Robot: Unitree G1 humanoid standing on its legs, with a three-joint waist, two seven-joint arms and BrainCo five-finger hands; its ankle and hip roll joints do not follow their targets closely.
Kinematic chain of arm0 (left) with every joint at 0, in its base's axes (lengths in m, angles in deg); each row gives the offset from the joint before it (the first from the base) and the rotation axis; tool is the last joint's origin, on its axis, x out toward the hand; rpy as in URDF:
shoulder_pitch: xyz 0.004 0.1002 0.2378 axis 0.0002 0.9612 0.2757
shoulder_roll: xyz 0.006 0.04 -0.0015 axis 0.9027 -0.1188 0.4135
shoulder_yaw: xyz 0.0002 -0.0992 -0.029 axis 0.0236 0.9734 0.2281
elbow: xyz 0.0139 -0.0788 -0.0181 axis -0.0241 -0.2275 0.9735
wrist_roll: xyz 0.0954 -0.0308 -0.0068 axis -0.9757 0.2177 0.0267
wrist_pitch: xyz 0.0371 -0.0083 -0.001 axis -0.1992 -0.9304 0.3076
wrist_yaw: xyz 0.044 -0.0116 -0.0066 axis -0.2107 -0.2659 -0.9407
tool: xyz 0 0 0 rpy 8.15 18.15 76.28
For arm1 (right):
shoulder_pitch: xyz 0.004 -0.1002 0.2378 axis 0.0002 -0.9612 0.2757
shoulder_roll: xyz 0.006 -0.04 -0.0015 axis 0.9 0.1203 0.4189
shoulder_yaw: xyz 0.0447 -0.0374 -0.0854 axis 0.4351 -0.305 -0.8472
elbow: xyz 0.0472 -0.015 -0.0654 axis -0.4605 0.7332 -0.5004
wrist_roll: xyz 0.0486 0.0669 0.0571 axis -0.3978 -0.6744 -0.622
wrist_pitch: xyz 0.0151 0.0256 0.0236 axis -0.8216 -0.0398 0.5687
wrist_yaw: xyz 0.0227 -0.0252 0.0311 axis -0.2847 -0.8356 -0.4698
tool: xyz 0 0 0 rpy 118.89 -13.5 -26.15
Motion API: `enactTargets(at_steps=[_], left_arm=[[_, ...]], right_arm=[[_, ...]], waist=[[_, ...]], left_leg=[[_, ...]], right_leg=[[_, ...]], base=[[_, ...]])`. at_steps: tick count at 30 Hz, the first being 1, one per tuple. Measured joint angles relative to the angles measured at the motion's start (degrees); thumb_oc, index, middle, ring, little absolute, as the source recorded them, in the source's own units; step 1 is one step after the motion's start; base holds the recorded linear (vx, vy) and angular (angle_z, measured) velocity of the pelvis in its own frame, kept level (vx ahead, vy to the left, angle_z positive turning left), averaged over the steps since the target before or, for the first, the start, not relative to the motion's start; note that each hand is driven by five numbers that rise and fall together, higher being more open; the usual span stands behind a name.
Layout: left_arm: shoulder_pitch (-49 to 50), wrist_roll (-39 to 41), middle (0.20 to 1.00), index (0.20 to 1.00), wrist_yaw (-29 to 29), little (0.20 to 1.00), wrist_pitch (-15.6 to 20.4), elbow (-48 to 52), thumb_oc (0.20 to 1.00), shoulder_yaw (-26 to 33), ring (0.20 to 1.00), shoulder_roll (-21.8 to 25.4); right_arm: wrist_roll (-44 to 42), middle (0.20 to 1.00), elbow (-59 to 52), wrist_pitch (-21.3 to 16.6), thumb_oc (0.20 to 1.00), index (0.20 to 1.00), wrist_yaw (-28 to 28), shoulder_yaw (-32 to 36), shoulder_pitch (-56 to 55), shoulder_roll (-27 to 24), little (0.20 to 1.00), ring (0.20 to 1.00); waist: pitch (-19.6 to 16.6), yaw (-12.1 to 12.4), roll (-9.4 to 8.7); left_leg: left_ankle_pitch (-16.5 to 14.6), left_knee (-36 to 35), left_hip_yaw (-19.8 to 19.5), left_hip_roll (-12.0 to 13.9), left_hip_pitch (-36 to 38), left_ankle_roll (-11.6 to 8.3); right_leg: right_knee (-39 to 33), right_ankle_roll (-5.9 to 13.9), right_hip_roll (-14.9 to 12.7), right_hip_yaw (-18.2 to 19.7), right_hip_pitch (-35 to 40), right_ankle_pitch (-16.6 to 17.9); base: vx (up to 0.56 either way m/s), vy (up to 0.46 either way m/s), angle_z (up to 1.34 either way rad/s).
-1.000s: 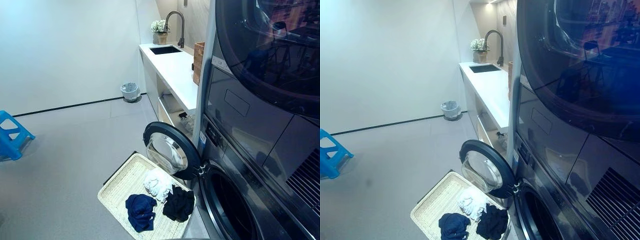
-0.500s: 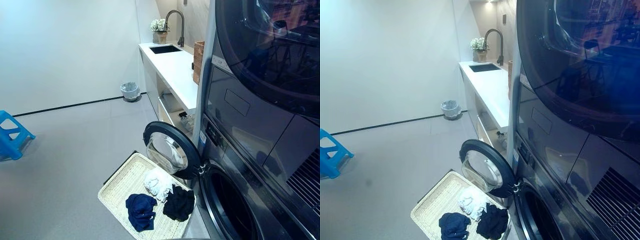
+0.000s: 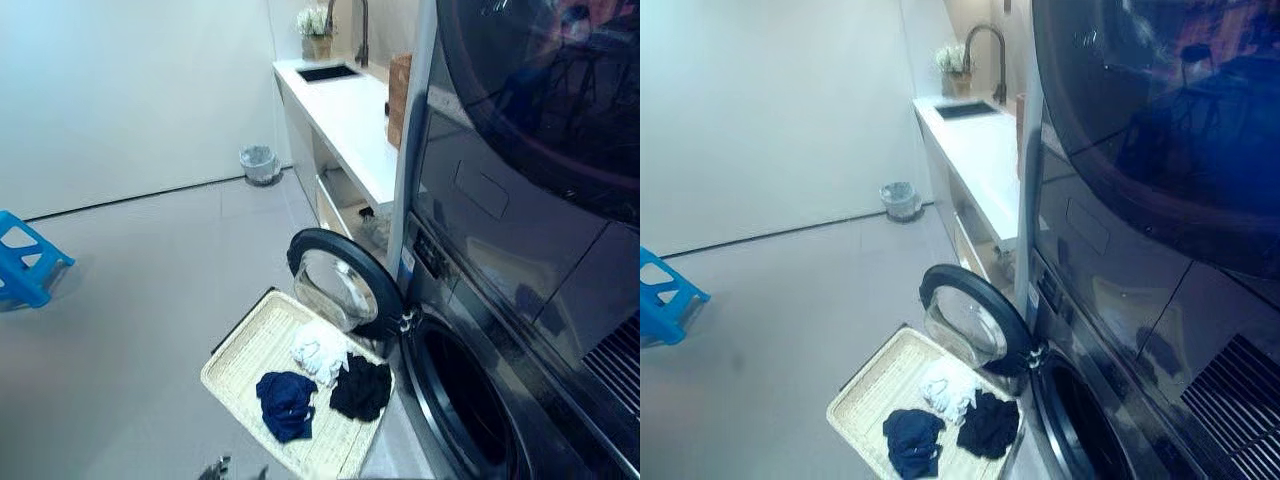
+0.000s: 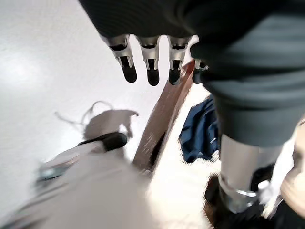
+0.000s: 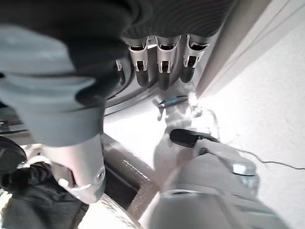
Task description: Put the clothes into the washing machine.
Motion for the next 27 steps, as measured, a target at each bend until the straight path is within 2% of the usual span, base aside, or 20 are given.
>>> enactTargets(at_steps=[1, 2, 4, 6, 8, 9, 11, 12, 13, 14, 18, 23, 25, 27], left_arm=[[0.0, 0.0, 1.000, 1.000, 0.0, 1.000, 0.0, 0.0, 1.000, 0.0, 1.000, 0.0], [-3.3, 1.9, 1.000, 1.000, -3.9, 1.000, 2.1, 3.9, 1.000, 0.6, 1.000, 0.5], [-7.7, 2.0, 1.000, 1.000, -7.0, 1.000, 4.1, 7.3, 1.000, 1.3, 1.000, 1.7], [-15.0, 1.9, 1.000, 1.000, -12.6, 1.000, 6.8, 11.7, 1.000, 1.6, 1.000, 4.0], [-17.6, 1.8, 1.000, 1.000, -15.9, 1.000, 8.0, 13.8, 1.000, 1.8, 1.000, 5.5], [-19.9, 1.2, 1.000, 1.000, -19.4, 1.000, 8.7, 15.6, 1.000, 2.2, 1.000, 7.1], [-22.2, -1.4, 1.000, 1.000, -24.7, 1.000, 9.1, 17.2, 1.000, 2.2, 1.000, 8.8], [-22.2, -1.4, 1.000, 1.000, -24.7, 1.000, 9.1, 17.2, 1.000, 2.2, 1.000, 8.8], [-22.9, -3.5, 1.000, 1.000, -27.3, 1.000, 9.2, 17.8, 1.000, 2.1, 1.000, 9.1], [-25.0, -7.3, 1.000, 1.000, -31.8, 1.000, 9.3, 18.1, 1.000, 0.9, 1.000, 10.2], [-30.7, -15.4, 1.000, 1.000, -39.4, 1.000, 8.6, 19.0, 1.000, -1.6, 1.000, 12.7], [-36.1, -27.3, 1.000, 1.000, -44.0, 1.000, 6.7, 20.4, 1.000, -7.4, 1.000, 15.9], [-37.8, -29.8, 1.000, 1.000, -44.2, 1.000, 6.4, 20.5, 1.000, -10.4, 1.000, 17.3], [-41.5, -33.7, 1.000, 1.000, -43.9, 1.000, 5.3, 20.0, 1.000, -13.6, 1.000, 19.4]], right_arm=[[0.0, 1.000, 0.0, 0.0, 1.000, 1.000, 0.0, 0.0, 0.0, 0.0, 1.000, 1.000], [-2.5, 1.000, -1.6, -1.6, 1.000, 1.000, 0.4, 0.0, 3.2, -1.2, 1.000, 1.000], [-4.5, 1.000, -2.2, -3.2, 1.000, 1.000, 0.6, 0.0, 7.4, -1.6, 1.000, 1.000], [-6.9, 1.000, -3.0, -5.8, 1.000, 1.000, 0.6, -0.2, 12.7, -1.7, 1.000, 1.000], [-7.7, 1.000, -3.7, -6.4, 1.000, 1.000, 0.5, -0.2, 15.4, -1.7, 1.000, 1.000], [-8.0, 1.000, -4.7, -7.1, 1.000, 1.000, 0.3, -0.3, 18.3, -1.8, 1.000, 1.000], [-8.7, 1.000, -5.7, -7.9, 1.000, 1.000, 0.3, -0.9, 20.4, -2.0, 1.000, 1.000], [-8.7, 1.000, -5.7, -7.9, 1.000, 1.000, 0.3, -0.9, 20.4, -2.0, 1.000, 1.000], [-8.9, 1.000, -6.4, -8.1, 1.000, 1.000, 0.3, -1.0, 20.8, -2.1, 1.000, 1.000], [-9.7, 1.000, -7.0, -8.4, 1.000, 1.000, 0.1, -2.8, 21.6, -2.3, 1.000, 1.000], [-9.9, 1.000, -9.2, -9.1, 1.000, 1.000, -1.0, -5.3, 21.8, -2.5, 1.000, 1.000], [-9.9, 1.000, -11.6, -9.1, 1.000, 1.000, -2.8, -6.7, 23.0, -3.2, 1.000, 1.000], [-9.9, 1.000, -12.7, -9.2, 1.000, 1.000, -3.1, -7.5, 23.1, -3.6, 1.000, 1.000], [-9.9, 1.000, -13.2, -9.2, 1.000, 1.000, -3.5, -7.6, 25.6, -4.2, 1.000, 1.000]], waist=[[0.0, 0.0, 0.00], [4.2, 0.0, 0.60], [8.4, 0.5, 0.82], [13.9, 1.2, 0.70], [15.7, 1.3, 0.74], [17.7, 1.4, 0.62], [19.2, 1.5, 0.44], [19.2, 1.5, 0.44], [19.3, 1.6, 0.38], [19.9, 2.4, -0.16], [20.5, 2.8, -1.48], [20.6, 2.5, -1.99], [20.6, 2.3, -2.38], [20.6, 1.1, -2.51]], left_leg=[[0.0, 0.0, 0.0, 0.0, 0.0, 0.00], [1.4, 0.9, -0.1, -0.4, -4.2, 0.29], [2.9, 1.1, -0.3, -0.2, -7.9, 0.44], [4.6, 1.2, -1.1, 0.0, -11.9, 0.54], [5.3, 0.7, -1.6, 0.0, -13.3, 0.57], [5.7, 0.1, -1.6, 0.0, -14.1, 0.55], [6.0, 0.0, -1.6, -0.1, -15.5, 0.60], [6.0, 0.0, -1.6, -0.1, -15.5, 0.60], [6.3, 0.0, -1.6, -0.2, -16.4, 0.86], [6.8, 0.1, -1.4, -0.2, -17.7, 0.95], [7.1, 0.8, -1.5, -0.2, -21.6, 0.99], [7.1, 3.0, -1.6, -0.8, -26.9, 1.03], [7.1, 3.9, -1.7, -1.1, -28.5, 1.00], [6.9, 6.2, -1.9, -1.9, -33.4, 0.76]], right_leg=[[0.0, 0.00, 0.0, 0.0, 0.0, 0.0], [0.5, -0.20, 0.3, -0.1, -4.2, 1.4], [0.9, -0.41, 0.6, -0.2, -7.5, 2.9], [1.2, -0.26, 0.7, -0.3, -11.4, 3.8], [1.2, -0.26, 0.9, -0.4, -12.9, 4.3], [1.3, -0.22, 1.0, -0.5, -14.1, 4.8], [2.0, -0.15, 0.9, -0.4, -15.8, 4.8], [2.0, -0.15, 0.9, -0.4, -15.8, 4.8], [2.3, -0.11, 0.8, -0.4, -16.8, 4.7], [4.1, -0.27, 0.6, -0.4, -19.2, 4.4], [9.2, -0.41, 0.2, -0.3, -25.0, 2.3], [16.7, -0.53, -0.8, -0.1, -32.9, -0.4], [19.7, -0.66, -1.4, -0.1, -35.5, -1.8], [25.8, -0.74, -2.6, 0.1, -41.7, -4.3]], base=[[-0.34, -0.014, 0.03], [-0.25, -0.024, 0.00], [-0.27, -0.030, 0.02], [-0.20, -0.035, 0.06], [-0.13, -0.028, 0.05], [-0.15, -0.035, -0.01], [-0.09, -0.027, -0.01], [-0.07, -0.023, 0.02], [-0.11, -0.058, -0.06], [-0.12, -0.068, -0.06], [-0.09, -0.047, 0.02], [-0.05, 0.003, 0.01], [-0.04, 0.035, 0.08], [-0.02, 0.047, 0.17]])
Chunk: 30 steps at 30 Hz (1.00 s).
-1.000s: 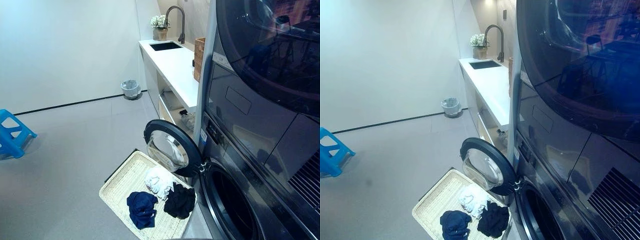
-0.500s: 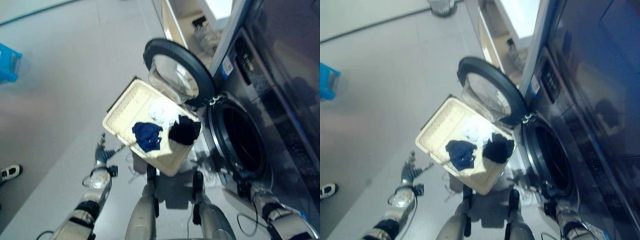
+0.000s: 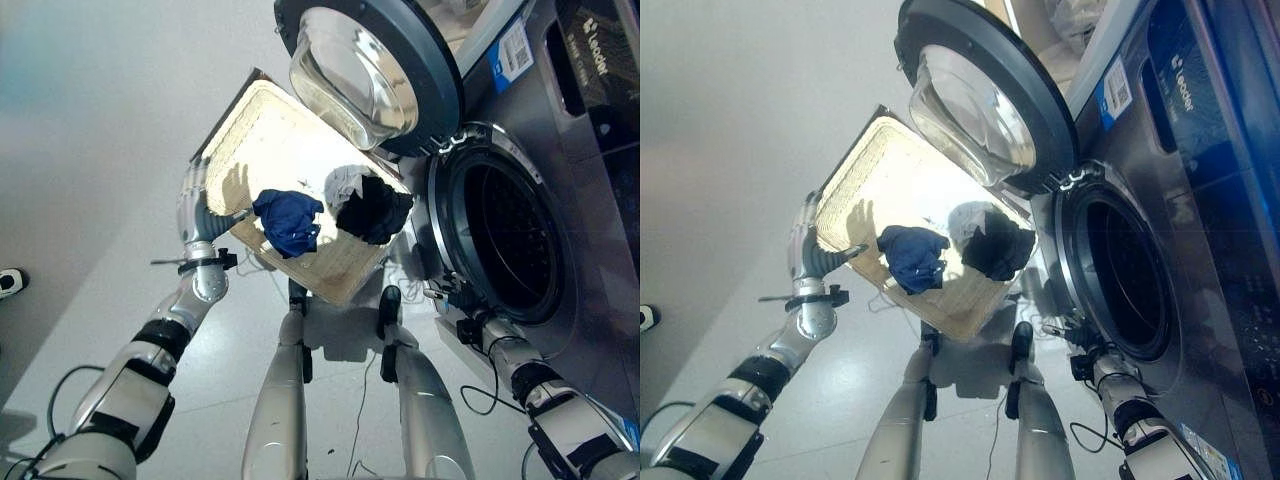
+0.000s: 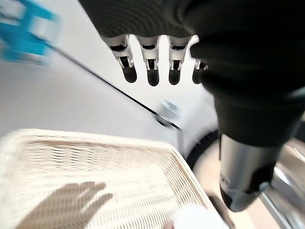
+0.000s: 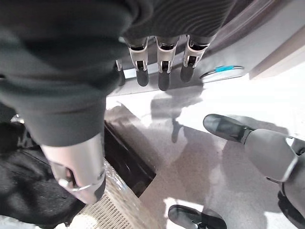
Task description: Put the clothes into the washing machine.
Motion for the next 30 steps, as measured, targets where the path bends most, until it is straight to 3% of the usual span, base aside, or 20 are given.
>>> enactTargets(at_steps=[11, 20, 30], left_arm=[[-5.2, -5.6, 1.000, 1.000, 5.0, 1.000, -2.3, -4.6, 1.000, -7.0, 1.000, 1.1], [-7.0, -6.2, 1.000, 1.000, 8.5, 1.000, -4.0, -8.1, 1.000, -9.5, 1.000, 2.1], [-11.7, -6.5, 1.000, 1.000, 9.8, 1.000, -8.7, -13.4, 1.000, -11.2, 1.000, 2.8]], right_arm=[[0.0, 1.000, -5.5, 0.0, 1.000, 1.000, 0.0, -2.6, 3.7, -3.8, 1.000, 1.000], [-1.5, 1.000, -8.8, 0.0, 1.000, 1.000, 0.0, -4.4, 6.0, -5.8, 1.000, 1.000], [-3.7, 1.000, -8.8, -0.1, 1.000, 1.000, 0.0, -4.7, 9.4, -6.1, 1.000, 1.000]], waist=[[0.1, -2.2, -0.26], [0.1, -3.1, -0.35], [0.2, -4.6, -1.18]], left_leg=[[-0.4, 4.8, 0.1, -0.2, -9.7, -0.45], [-0.6, 6.4, 0.2, -0.4, -14.0, -0.62], [-0.6, 7.0, 0.4, -0.4, -16.1, -0.70]], right_leg=[[7.0, -1.13, -0.4, 1.5, -11.4, -1.0], [8.6, -1.47, -0.5, 2.1, -15.9, -0.9], [8.8, -1.37, -0.4, 2.6, -18.2, -1.0]], base=[[0.00, 0.040, -0.02], [0.00, 0.040, 0.00], [0.00, 0.005, -0.01]])
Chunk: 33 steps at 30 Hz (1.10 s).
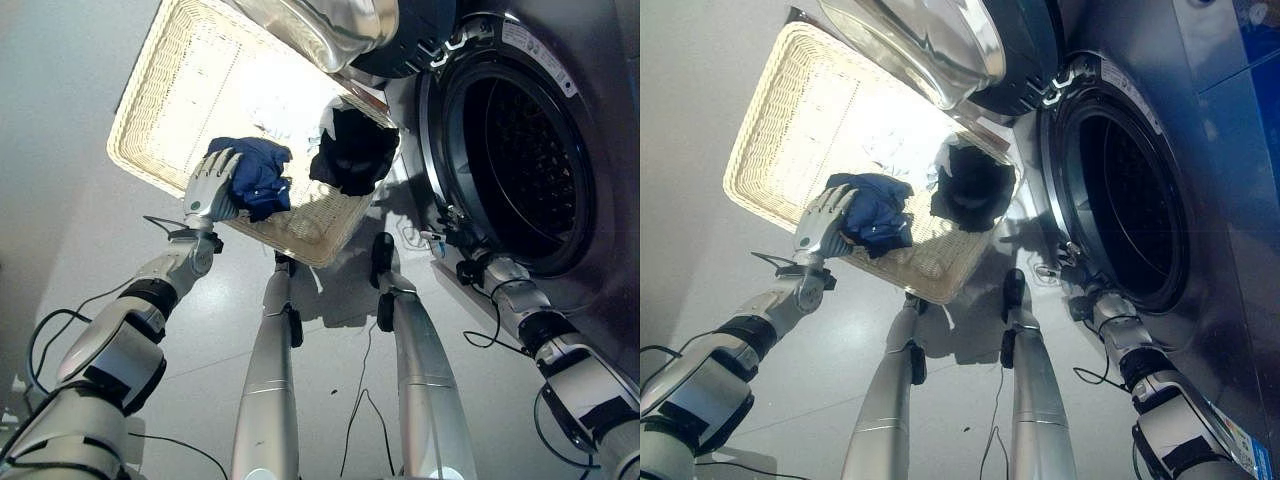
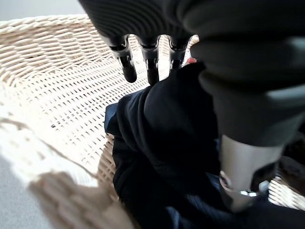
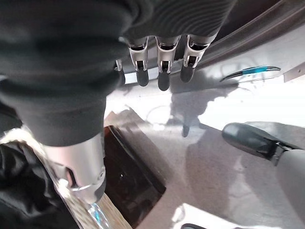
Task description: Put the clothes into the washing machine.
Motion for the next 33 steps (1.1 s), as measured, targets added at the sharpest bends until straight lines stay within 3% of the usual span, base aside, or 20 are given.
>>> enactTargets(at_steps=[6, 16, 17, 18, 19, 27, 33], left_arm=[[-1.9, 0.0, 1.000, 1.000, -0.1, 1.000, -2.3, -2.0, 1.000, -0.3, 1.000, 0.0], [-3.4, -0.5, 1.000, 1.000, -2.7, 1.000, -3.0, -2.5, 1.000, -0.4, 1.000, -0.3], [-3.6, -0.8, 0.837, 0.837, -2.6, 0.837, -3.0, -2.4, 0.837, -0.4, 0.837, -0.3], [-3.7, -0.9, 0.624, 0.624, -2.5, 0.624, -3.0, -2.4, 0.624, -0.5, 0.624, -0.4], [-4.0, -1.2, 0.200, 0.200, -1.9, 0.200, -3.1, -2.5, 0.200, -0.8, 0.200, -0.4], [-6.8, -1.1, 0.200, 0.200, 1.7, 0.200, -3.5, -2.4, 0.200, -2.2, 0.200, 0.4], [-6.3, 2.1, 0.200, 0.200, 3.8, 0.200, -3.1, -2.2, 0.200, -1.9, 0.200, 0.1]], right_arm=[[-1.0, 1.000, -0.9, -0.4, 1.000, 1.000, -0.1, -2.1, 1.1, 0.0, 1.000, 1.000], [-2.5, 1.000, -4.0, -1.7, 1.000, 1.000, -1.7, -2.2, 2.6, 0.0, 1.000, 1.000], [-2.5, 1.000, -4.7, -2.0, 1.000, 1.000, -2.0, -2.2, 2.6, 0.0, 1.000, 1.000], [-2.5, 1.000, -4.8, -2.1, 1.000, 1.000, -2.1, -2.2, 2.8, 0.0, 1.000, 1.000], [-2.6, 1.000, -4.7, -2.1, 1.000, 1.000, -2.3, -2.3, 3.1, 0.0, 1.000, 1.000], [-3.1, 1.000, -7.0, -2.2, 1.000, 1.000, -3.5, -4.2, 3.1, 0.1, 1.000, 1.000], [-8.3, 1.000, -9.2, -3.7, 1.000, 1.000, -3.9, -4.1, 2.9, 0.1, 1.000, 1.000]], waist=[[0.0, -0.2, -0.90], [0.0, -0.4, -0.98], [0.0, -0.4, -1.03], [0.0, -0.4, -1.04], [0.0, -0.4, -1.06], [0.0, -1.7, -1.09], [0.0, -1.9, -1.09]], left_leg=[[-0.2, 0.3, 0.0, 0.3, -1.4, -0.21], [-0.2, 0.4, 0.0, 0.4, -2.9, -0.21], [-0.2, 0.4, 0.0, 0.4, -3.2, -0.22], [-0.2, 0.4, 0.0, 0.4, -3.4, -0.22], [-0.2, 0.4, 0.0, 0.4, -3.7, -0.21], [-0.1, 0.6, 0.1, 0.3, -4.0, -0.20], [-0.2, 1.2, 0.2, 0.4, -4.0, -0.21]], right_leg=[[0.0, -0.13, 0.4, 0.2, -1.5, 0.1], [0.4, -0.32, 0.5, 0.2, -2.9, 0.2], [0.4, -0.18, 0.5, 0.2, -3.3, 0.1], [0.4, -0.18, 0.5, 0.2, -3.5, 0.1], [0.4, -0.20, 0.5, 0.2, -3.8, 0.1], [0.5, -0.43, 0.5, 0.3, -4.1, 0.3], [0.8, -0.45, 0.5, 0.5, -4.1, 0.3]], base=[[0.01, 0.000, -0.02], [0.00, 0.000, 0.00], [0.00, 0.000, 0.00], [0.00, 0.000, 0.00], [0.00, 0.000, 0.00], [0.00, 0.000, 0.00], [0.00, 0.000, 0.00]])
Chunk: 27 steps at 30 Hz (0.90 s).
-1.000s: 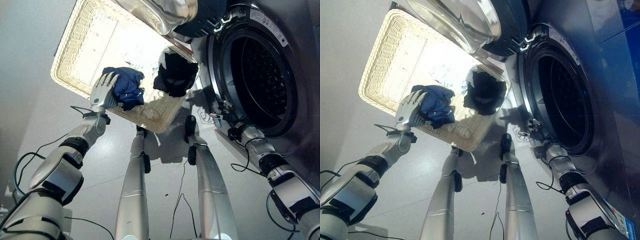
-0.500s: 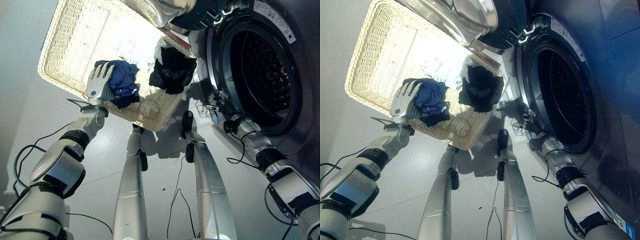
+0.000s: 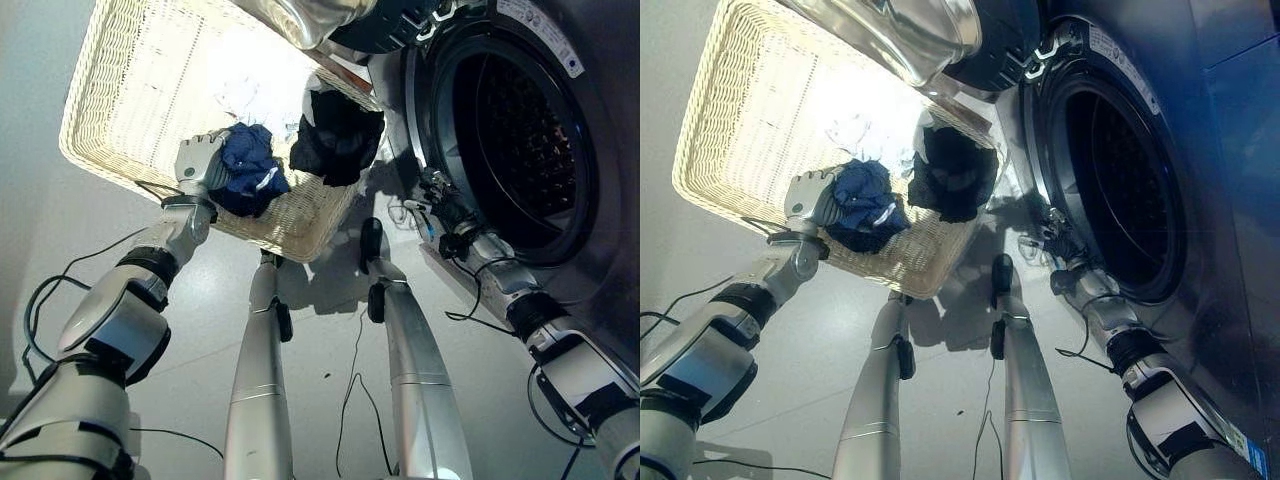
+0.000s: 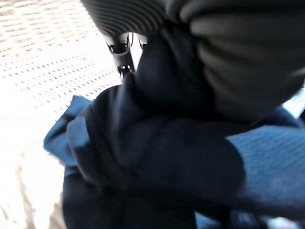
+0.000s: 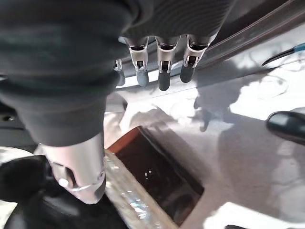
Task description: Put the clothes into the washing machine.
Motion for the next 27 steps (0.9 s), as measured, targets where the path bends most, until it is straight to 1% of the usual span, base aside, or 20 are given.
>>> enactTargets(at_steps=[2, 4, 8, 9, 10, 12, 13, 14, 15, 16, 18, 19, 20, 21, 23, 27], left_arm=[[0.7, 2.5, 0.200, 0.200, 0.1, 0.200, 1.0, 0.3, 0.200, 0.4, 0.200, -0.1], [2.3, 5.4, 0.200, 0.200, -0.3, 0.200, 2.6, 2.0, 0.200, 2.9, 0.200, -0.4], [8.6, 12.4, 0.200, 0.200, -2.3, 0.200, 7.8, 7.9, 0.200, 9.5, 0.200, -1.3], [10.8, 14.4, 0.200, 0.200, -3.2, 0.200, 9.7, 10.6, 0.200, 11.9, 0.200, -1.8], [12.0, 15.5, 0.200, 0.200, -3.8, 0.200, 10.9, 12.1, 0.200, 13.0, 0.200, -2.1], [15.9, 17.3, 0.200, 0.200, -5.9, 0.200, 14.3, 18.0, 0.200, 15.8, 0.200, -3.7], [17.3, 17.3, 0.200, 0.200, -6.6, 0.200, 15.4, 21.8, 0.200, 17.1, 0.200, -4.6], [18.0, 17.2, 0.200, 0.200, -7.0, 0.200, 16.1, 23.6, 0.200, 17.5, 0.200, -5.0], [18.8, 16.8, 0.200, 0.200, -7.3, 0.200, 17.4, 26.1, 0.200, 17.7, 0.200, -5.6], [19.1, 16.8, 0.200, 0.200, -7.4, 0.200, 17.8, 27.5, 0.200, 17.8, 0.200, -5.8], [20.0, 14.4, 0.200, 0.200, -7.6, 0.200, 18.5, 33.3, 0.200, 17.9, 0.200, -6.4], [20.2, 13.8, 0.200, 0.200, -7.6, 0.200, 18.9, 34.6, 0.200, 17.9, 0.200, -6.5], [20.4, 12.1, 0.200, 0.200, -7.6, 0.200, 19.3, 38.0, 0.200, 18.0, 0.200, -6.4], [20.6, 11.5, 0.200, 0.200, -7.5, 0.200, 20.0, 39.6, 0.200, 18.0, 0.200, -6.5], [20.6, 8.3, 0.200, 0.200, -6.5, 0.200, 20.8, 44.5, 0.200, 17.8, 0.200, -6.7], [19.9, 7.9, 0.200, 0.200, -3.5, 0.200, 21.1, 48.6, 0.200, 17.8, 0.200, -7.3]], right_arm=[[-2.5, 1.000, -1.2, -1.0, 1.000, 1.000, -0.8, 0.1, -0.4, 0.1, 1.000, 1.000], [-4.6, 1.000, -2.8, -2.3, 1.000, 1.000, -2.5, 1.2, -1.4, 0.3, 1.000, 1.000], [-7.7, 1.000, -9.1, -6.4, 1.000, 1.000, -8.6, 5.7, -5.5, 0.5, 1.000, 1.000], [-7.9, 1.000, -11.3, -7.6, 1.000, 1.000, -9.9, 7.3, -6.9, 0.9, 1.000, 1.000], [-8.0, 1.000, -12.6, -8.3, 1.000, 1.000, -10.6, 8.2, -7.6, 1.2, 1.000, 1.000], [-8.2, 1.000, -17.7, -9.2, 1.000, 1.000, -12.2, 10.9, -10.2, 3.1, 1.000, 1.000], [-8.2, 1.000, -21.0, -9.1, 1.000, 1.000, -12.3, 11.4, -11.5, 3.8, 1.000, 1.000], [-8.2, 1.000, -22.6, -9.1, 1.000, 1.000, -12.1, 11.3, -12.0, 4.1, 1.000, 1.000], [-8.3, 1.000, -25.0, -8.9, 1.000, 1.000, -11.4, 11.3, -12.6, 4.9, 1.000, 1.000], [-8.4, 1.000, -26.2, -8.8, 1.000, 1.000, -10.9, 11.2, -13.0, 5.3, 1.000, 1.000], [-9.2, 1.000, -30.6, -7.4, 1.000, 1.000, -7.0, 11.1, -14.4, 6.5, 1.000, 1.000], [-9.5, 1.000, -31.4, -7.0, 1.000, 1.000, -5.9, 10.9, -14.6, 6.7, 1.000, 1.000], [-10.6, 1.000, -33.5, -5.3, 1.000, 1.000, -3.3, 10.3, -15.0, 7.0, 1.000, 1.000], [-10.7, 1.000, -34.4, -4.8, 1.000, 1.000, -2.0, 9.5, -15.0, 7.0, 1.000, 1.000], [-11.9, 1.000, -37.6, -1.3, 1.000, 1.000, 2.9, 7.3, -14.7, 7.0, 1.000, 1.000], [-14.6, 1.000, -39.9, 3.6, 1.000, 1.000, 6.9, 4.8, -13.3, 7.0, 1.000, 1.000]], waist=[[0.0, 0.0, 0.00], [0.0, 0.1, 0.00], [0.0, 0.2, 0.00], [0.0, 0.2, 0.00], [0.0, 0.3, 0.00], [0.0, 0.5, 0.00], [0.0, 0.6, 0.00], [0.0, 0.6, 0.00], [0.0, 1.0, 0.00], [0.0, 1.1, 0.00], [0.0, 1.8, 0.00], [0.0, 2.0, 0.00], [0.0, 2.2, 0.00], [0.0, 2.2, 0.00], [0.0, 2.7, 0.00], [0.0, 3.4, 0.00]], left_leg=[[0.0, 0.1, 0.0, 0.0, 0.0, 0.00], [0.0, 0.1, 0.0, 0.0, 0.0, -0.01], [0.0, 0.0, 0.0, 0.0, 0.0, -0.03], [0.0, 0.0, 0.0, 0.0, 0.0, -0.03], [0.0, 0.0, 0.0, 0.0, -0.1, -0.03], [0.0, 0.0, -0.1, -0.1, 0.0, -0.03], [0.0, -0.1, -0.1, -0.1, -0.1, -0.04], [0.0, -0.1, -0.1, -0.1, -0.1, -0.04], [0.0, -0.1, -0.2, -0.1, -0.1, -0.06], [-0.1, -0.1, -0.2, -0.1, -0.1, -0.10], [-0.2, -0.1, -0.2, -0.1, -0.1, -0.28], [-0.2, -0.1, -0.2, -0.1, -0.1, -0.28], [-0.2, -0.1, -0.3, -0.2, -0.1, -0.30], [-0.2, -0.1, -0.3, -0.3, -0.1, -0.29], [-0.2, 0.0, -0.5, -0.5, 0.0, -0.28], [-0.2, -0.1, -0.5, -0.6, 0.0, -0.22]], right_leg=[[0.0, 0.05, 0.0, 0.1, 0.0, 0.0], [0.0, 0.18, 0.0, 0.1, 0.0, -0.1], [0.0, -0.03, 0.0, 0.1, 0.0, 0.0], [0.0, -0.04, 0.0, 0.1, 0.0, 0.0], [0.0, -0.03, 0.0, 0.1, 0.0, 0.0], [0.0, 0.21, 0.0, 0.0, 0.0, -0.1], [0.0, 0.27, 0.0, 0.0, -0.1, -0.2], [0.1, 0.27, 0.0, 0.0, -0.1, -0.2], [0.1, 0.30, 0.0, -0.1, -0.1, -0.2], [0.1, 0.30, 0.0, -0.1, -0.1, -0.2], [0.6, 0.25, -0.1, -0.1, -0.3, -0.4], [0.7, 0.21, -0.2, -0.2, -0.3, -0.5], [1.1, 0.15, -0.3, -0.3, -0.4, -0.7], [1.3, 0.14, -0.4, -0.3, -0.4, -0.8], [1.9, 0.13, -0.6, -0.5, -0.4, -1.2], [1.9, 0.19, -0.8, -0.6, -0.4, -1.3]], base=[[0.00, 0.000, 0.00], [0.00, 0.000, 0.00], [0.00, 0.000, 0.00], [0.00, 0.000, 0.00], [0.00, 0.000, 0.00], [0.00, -0.039, 0.01], [0.00, -0.038, 0.01], [0.00, -0.032, 0.01], [0.00, 0.000, 0.00], [0.01, -0.034, 0.01], [0.01, -0.037, 0.02], [0.01, -0.032, 0.05], [0.01, -0.026, 0.06], [0.01, -0.029, 0.09], [0.01, -0.032, 0.07], [0.01, -0.026, 0.01]])
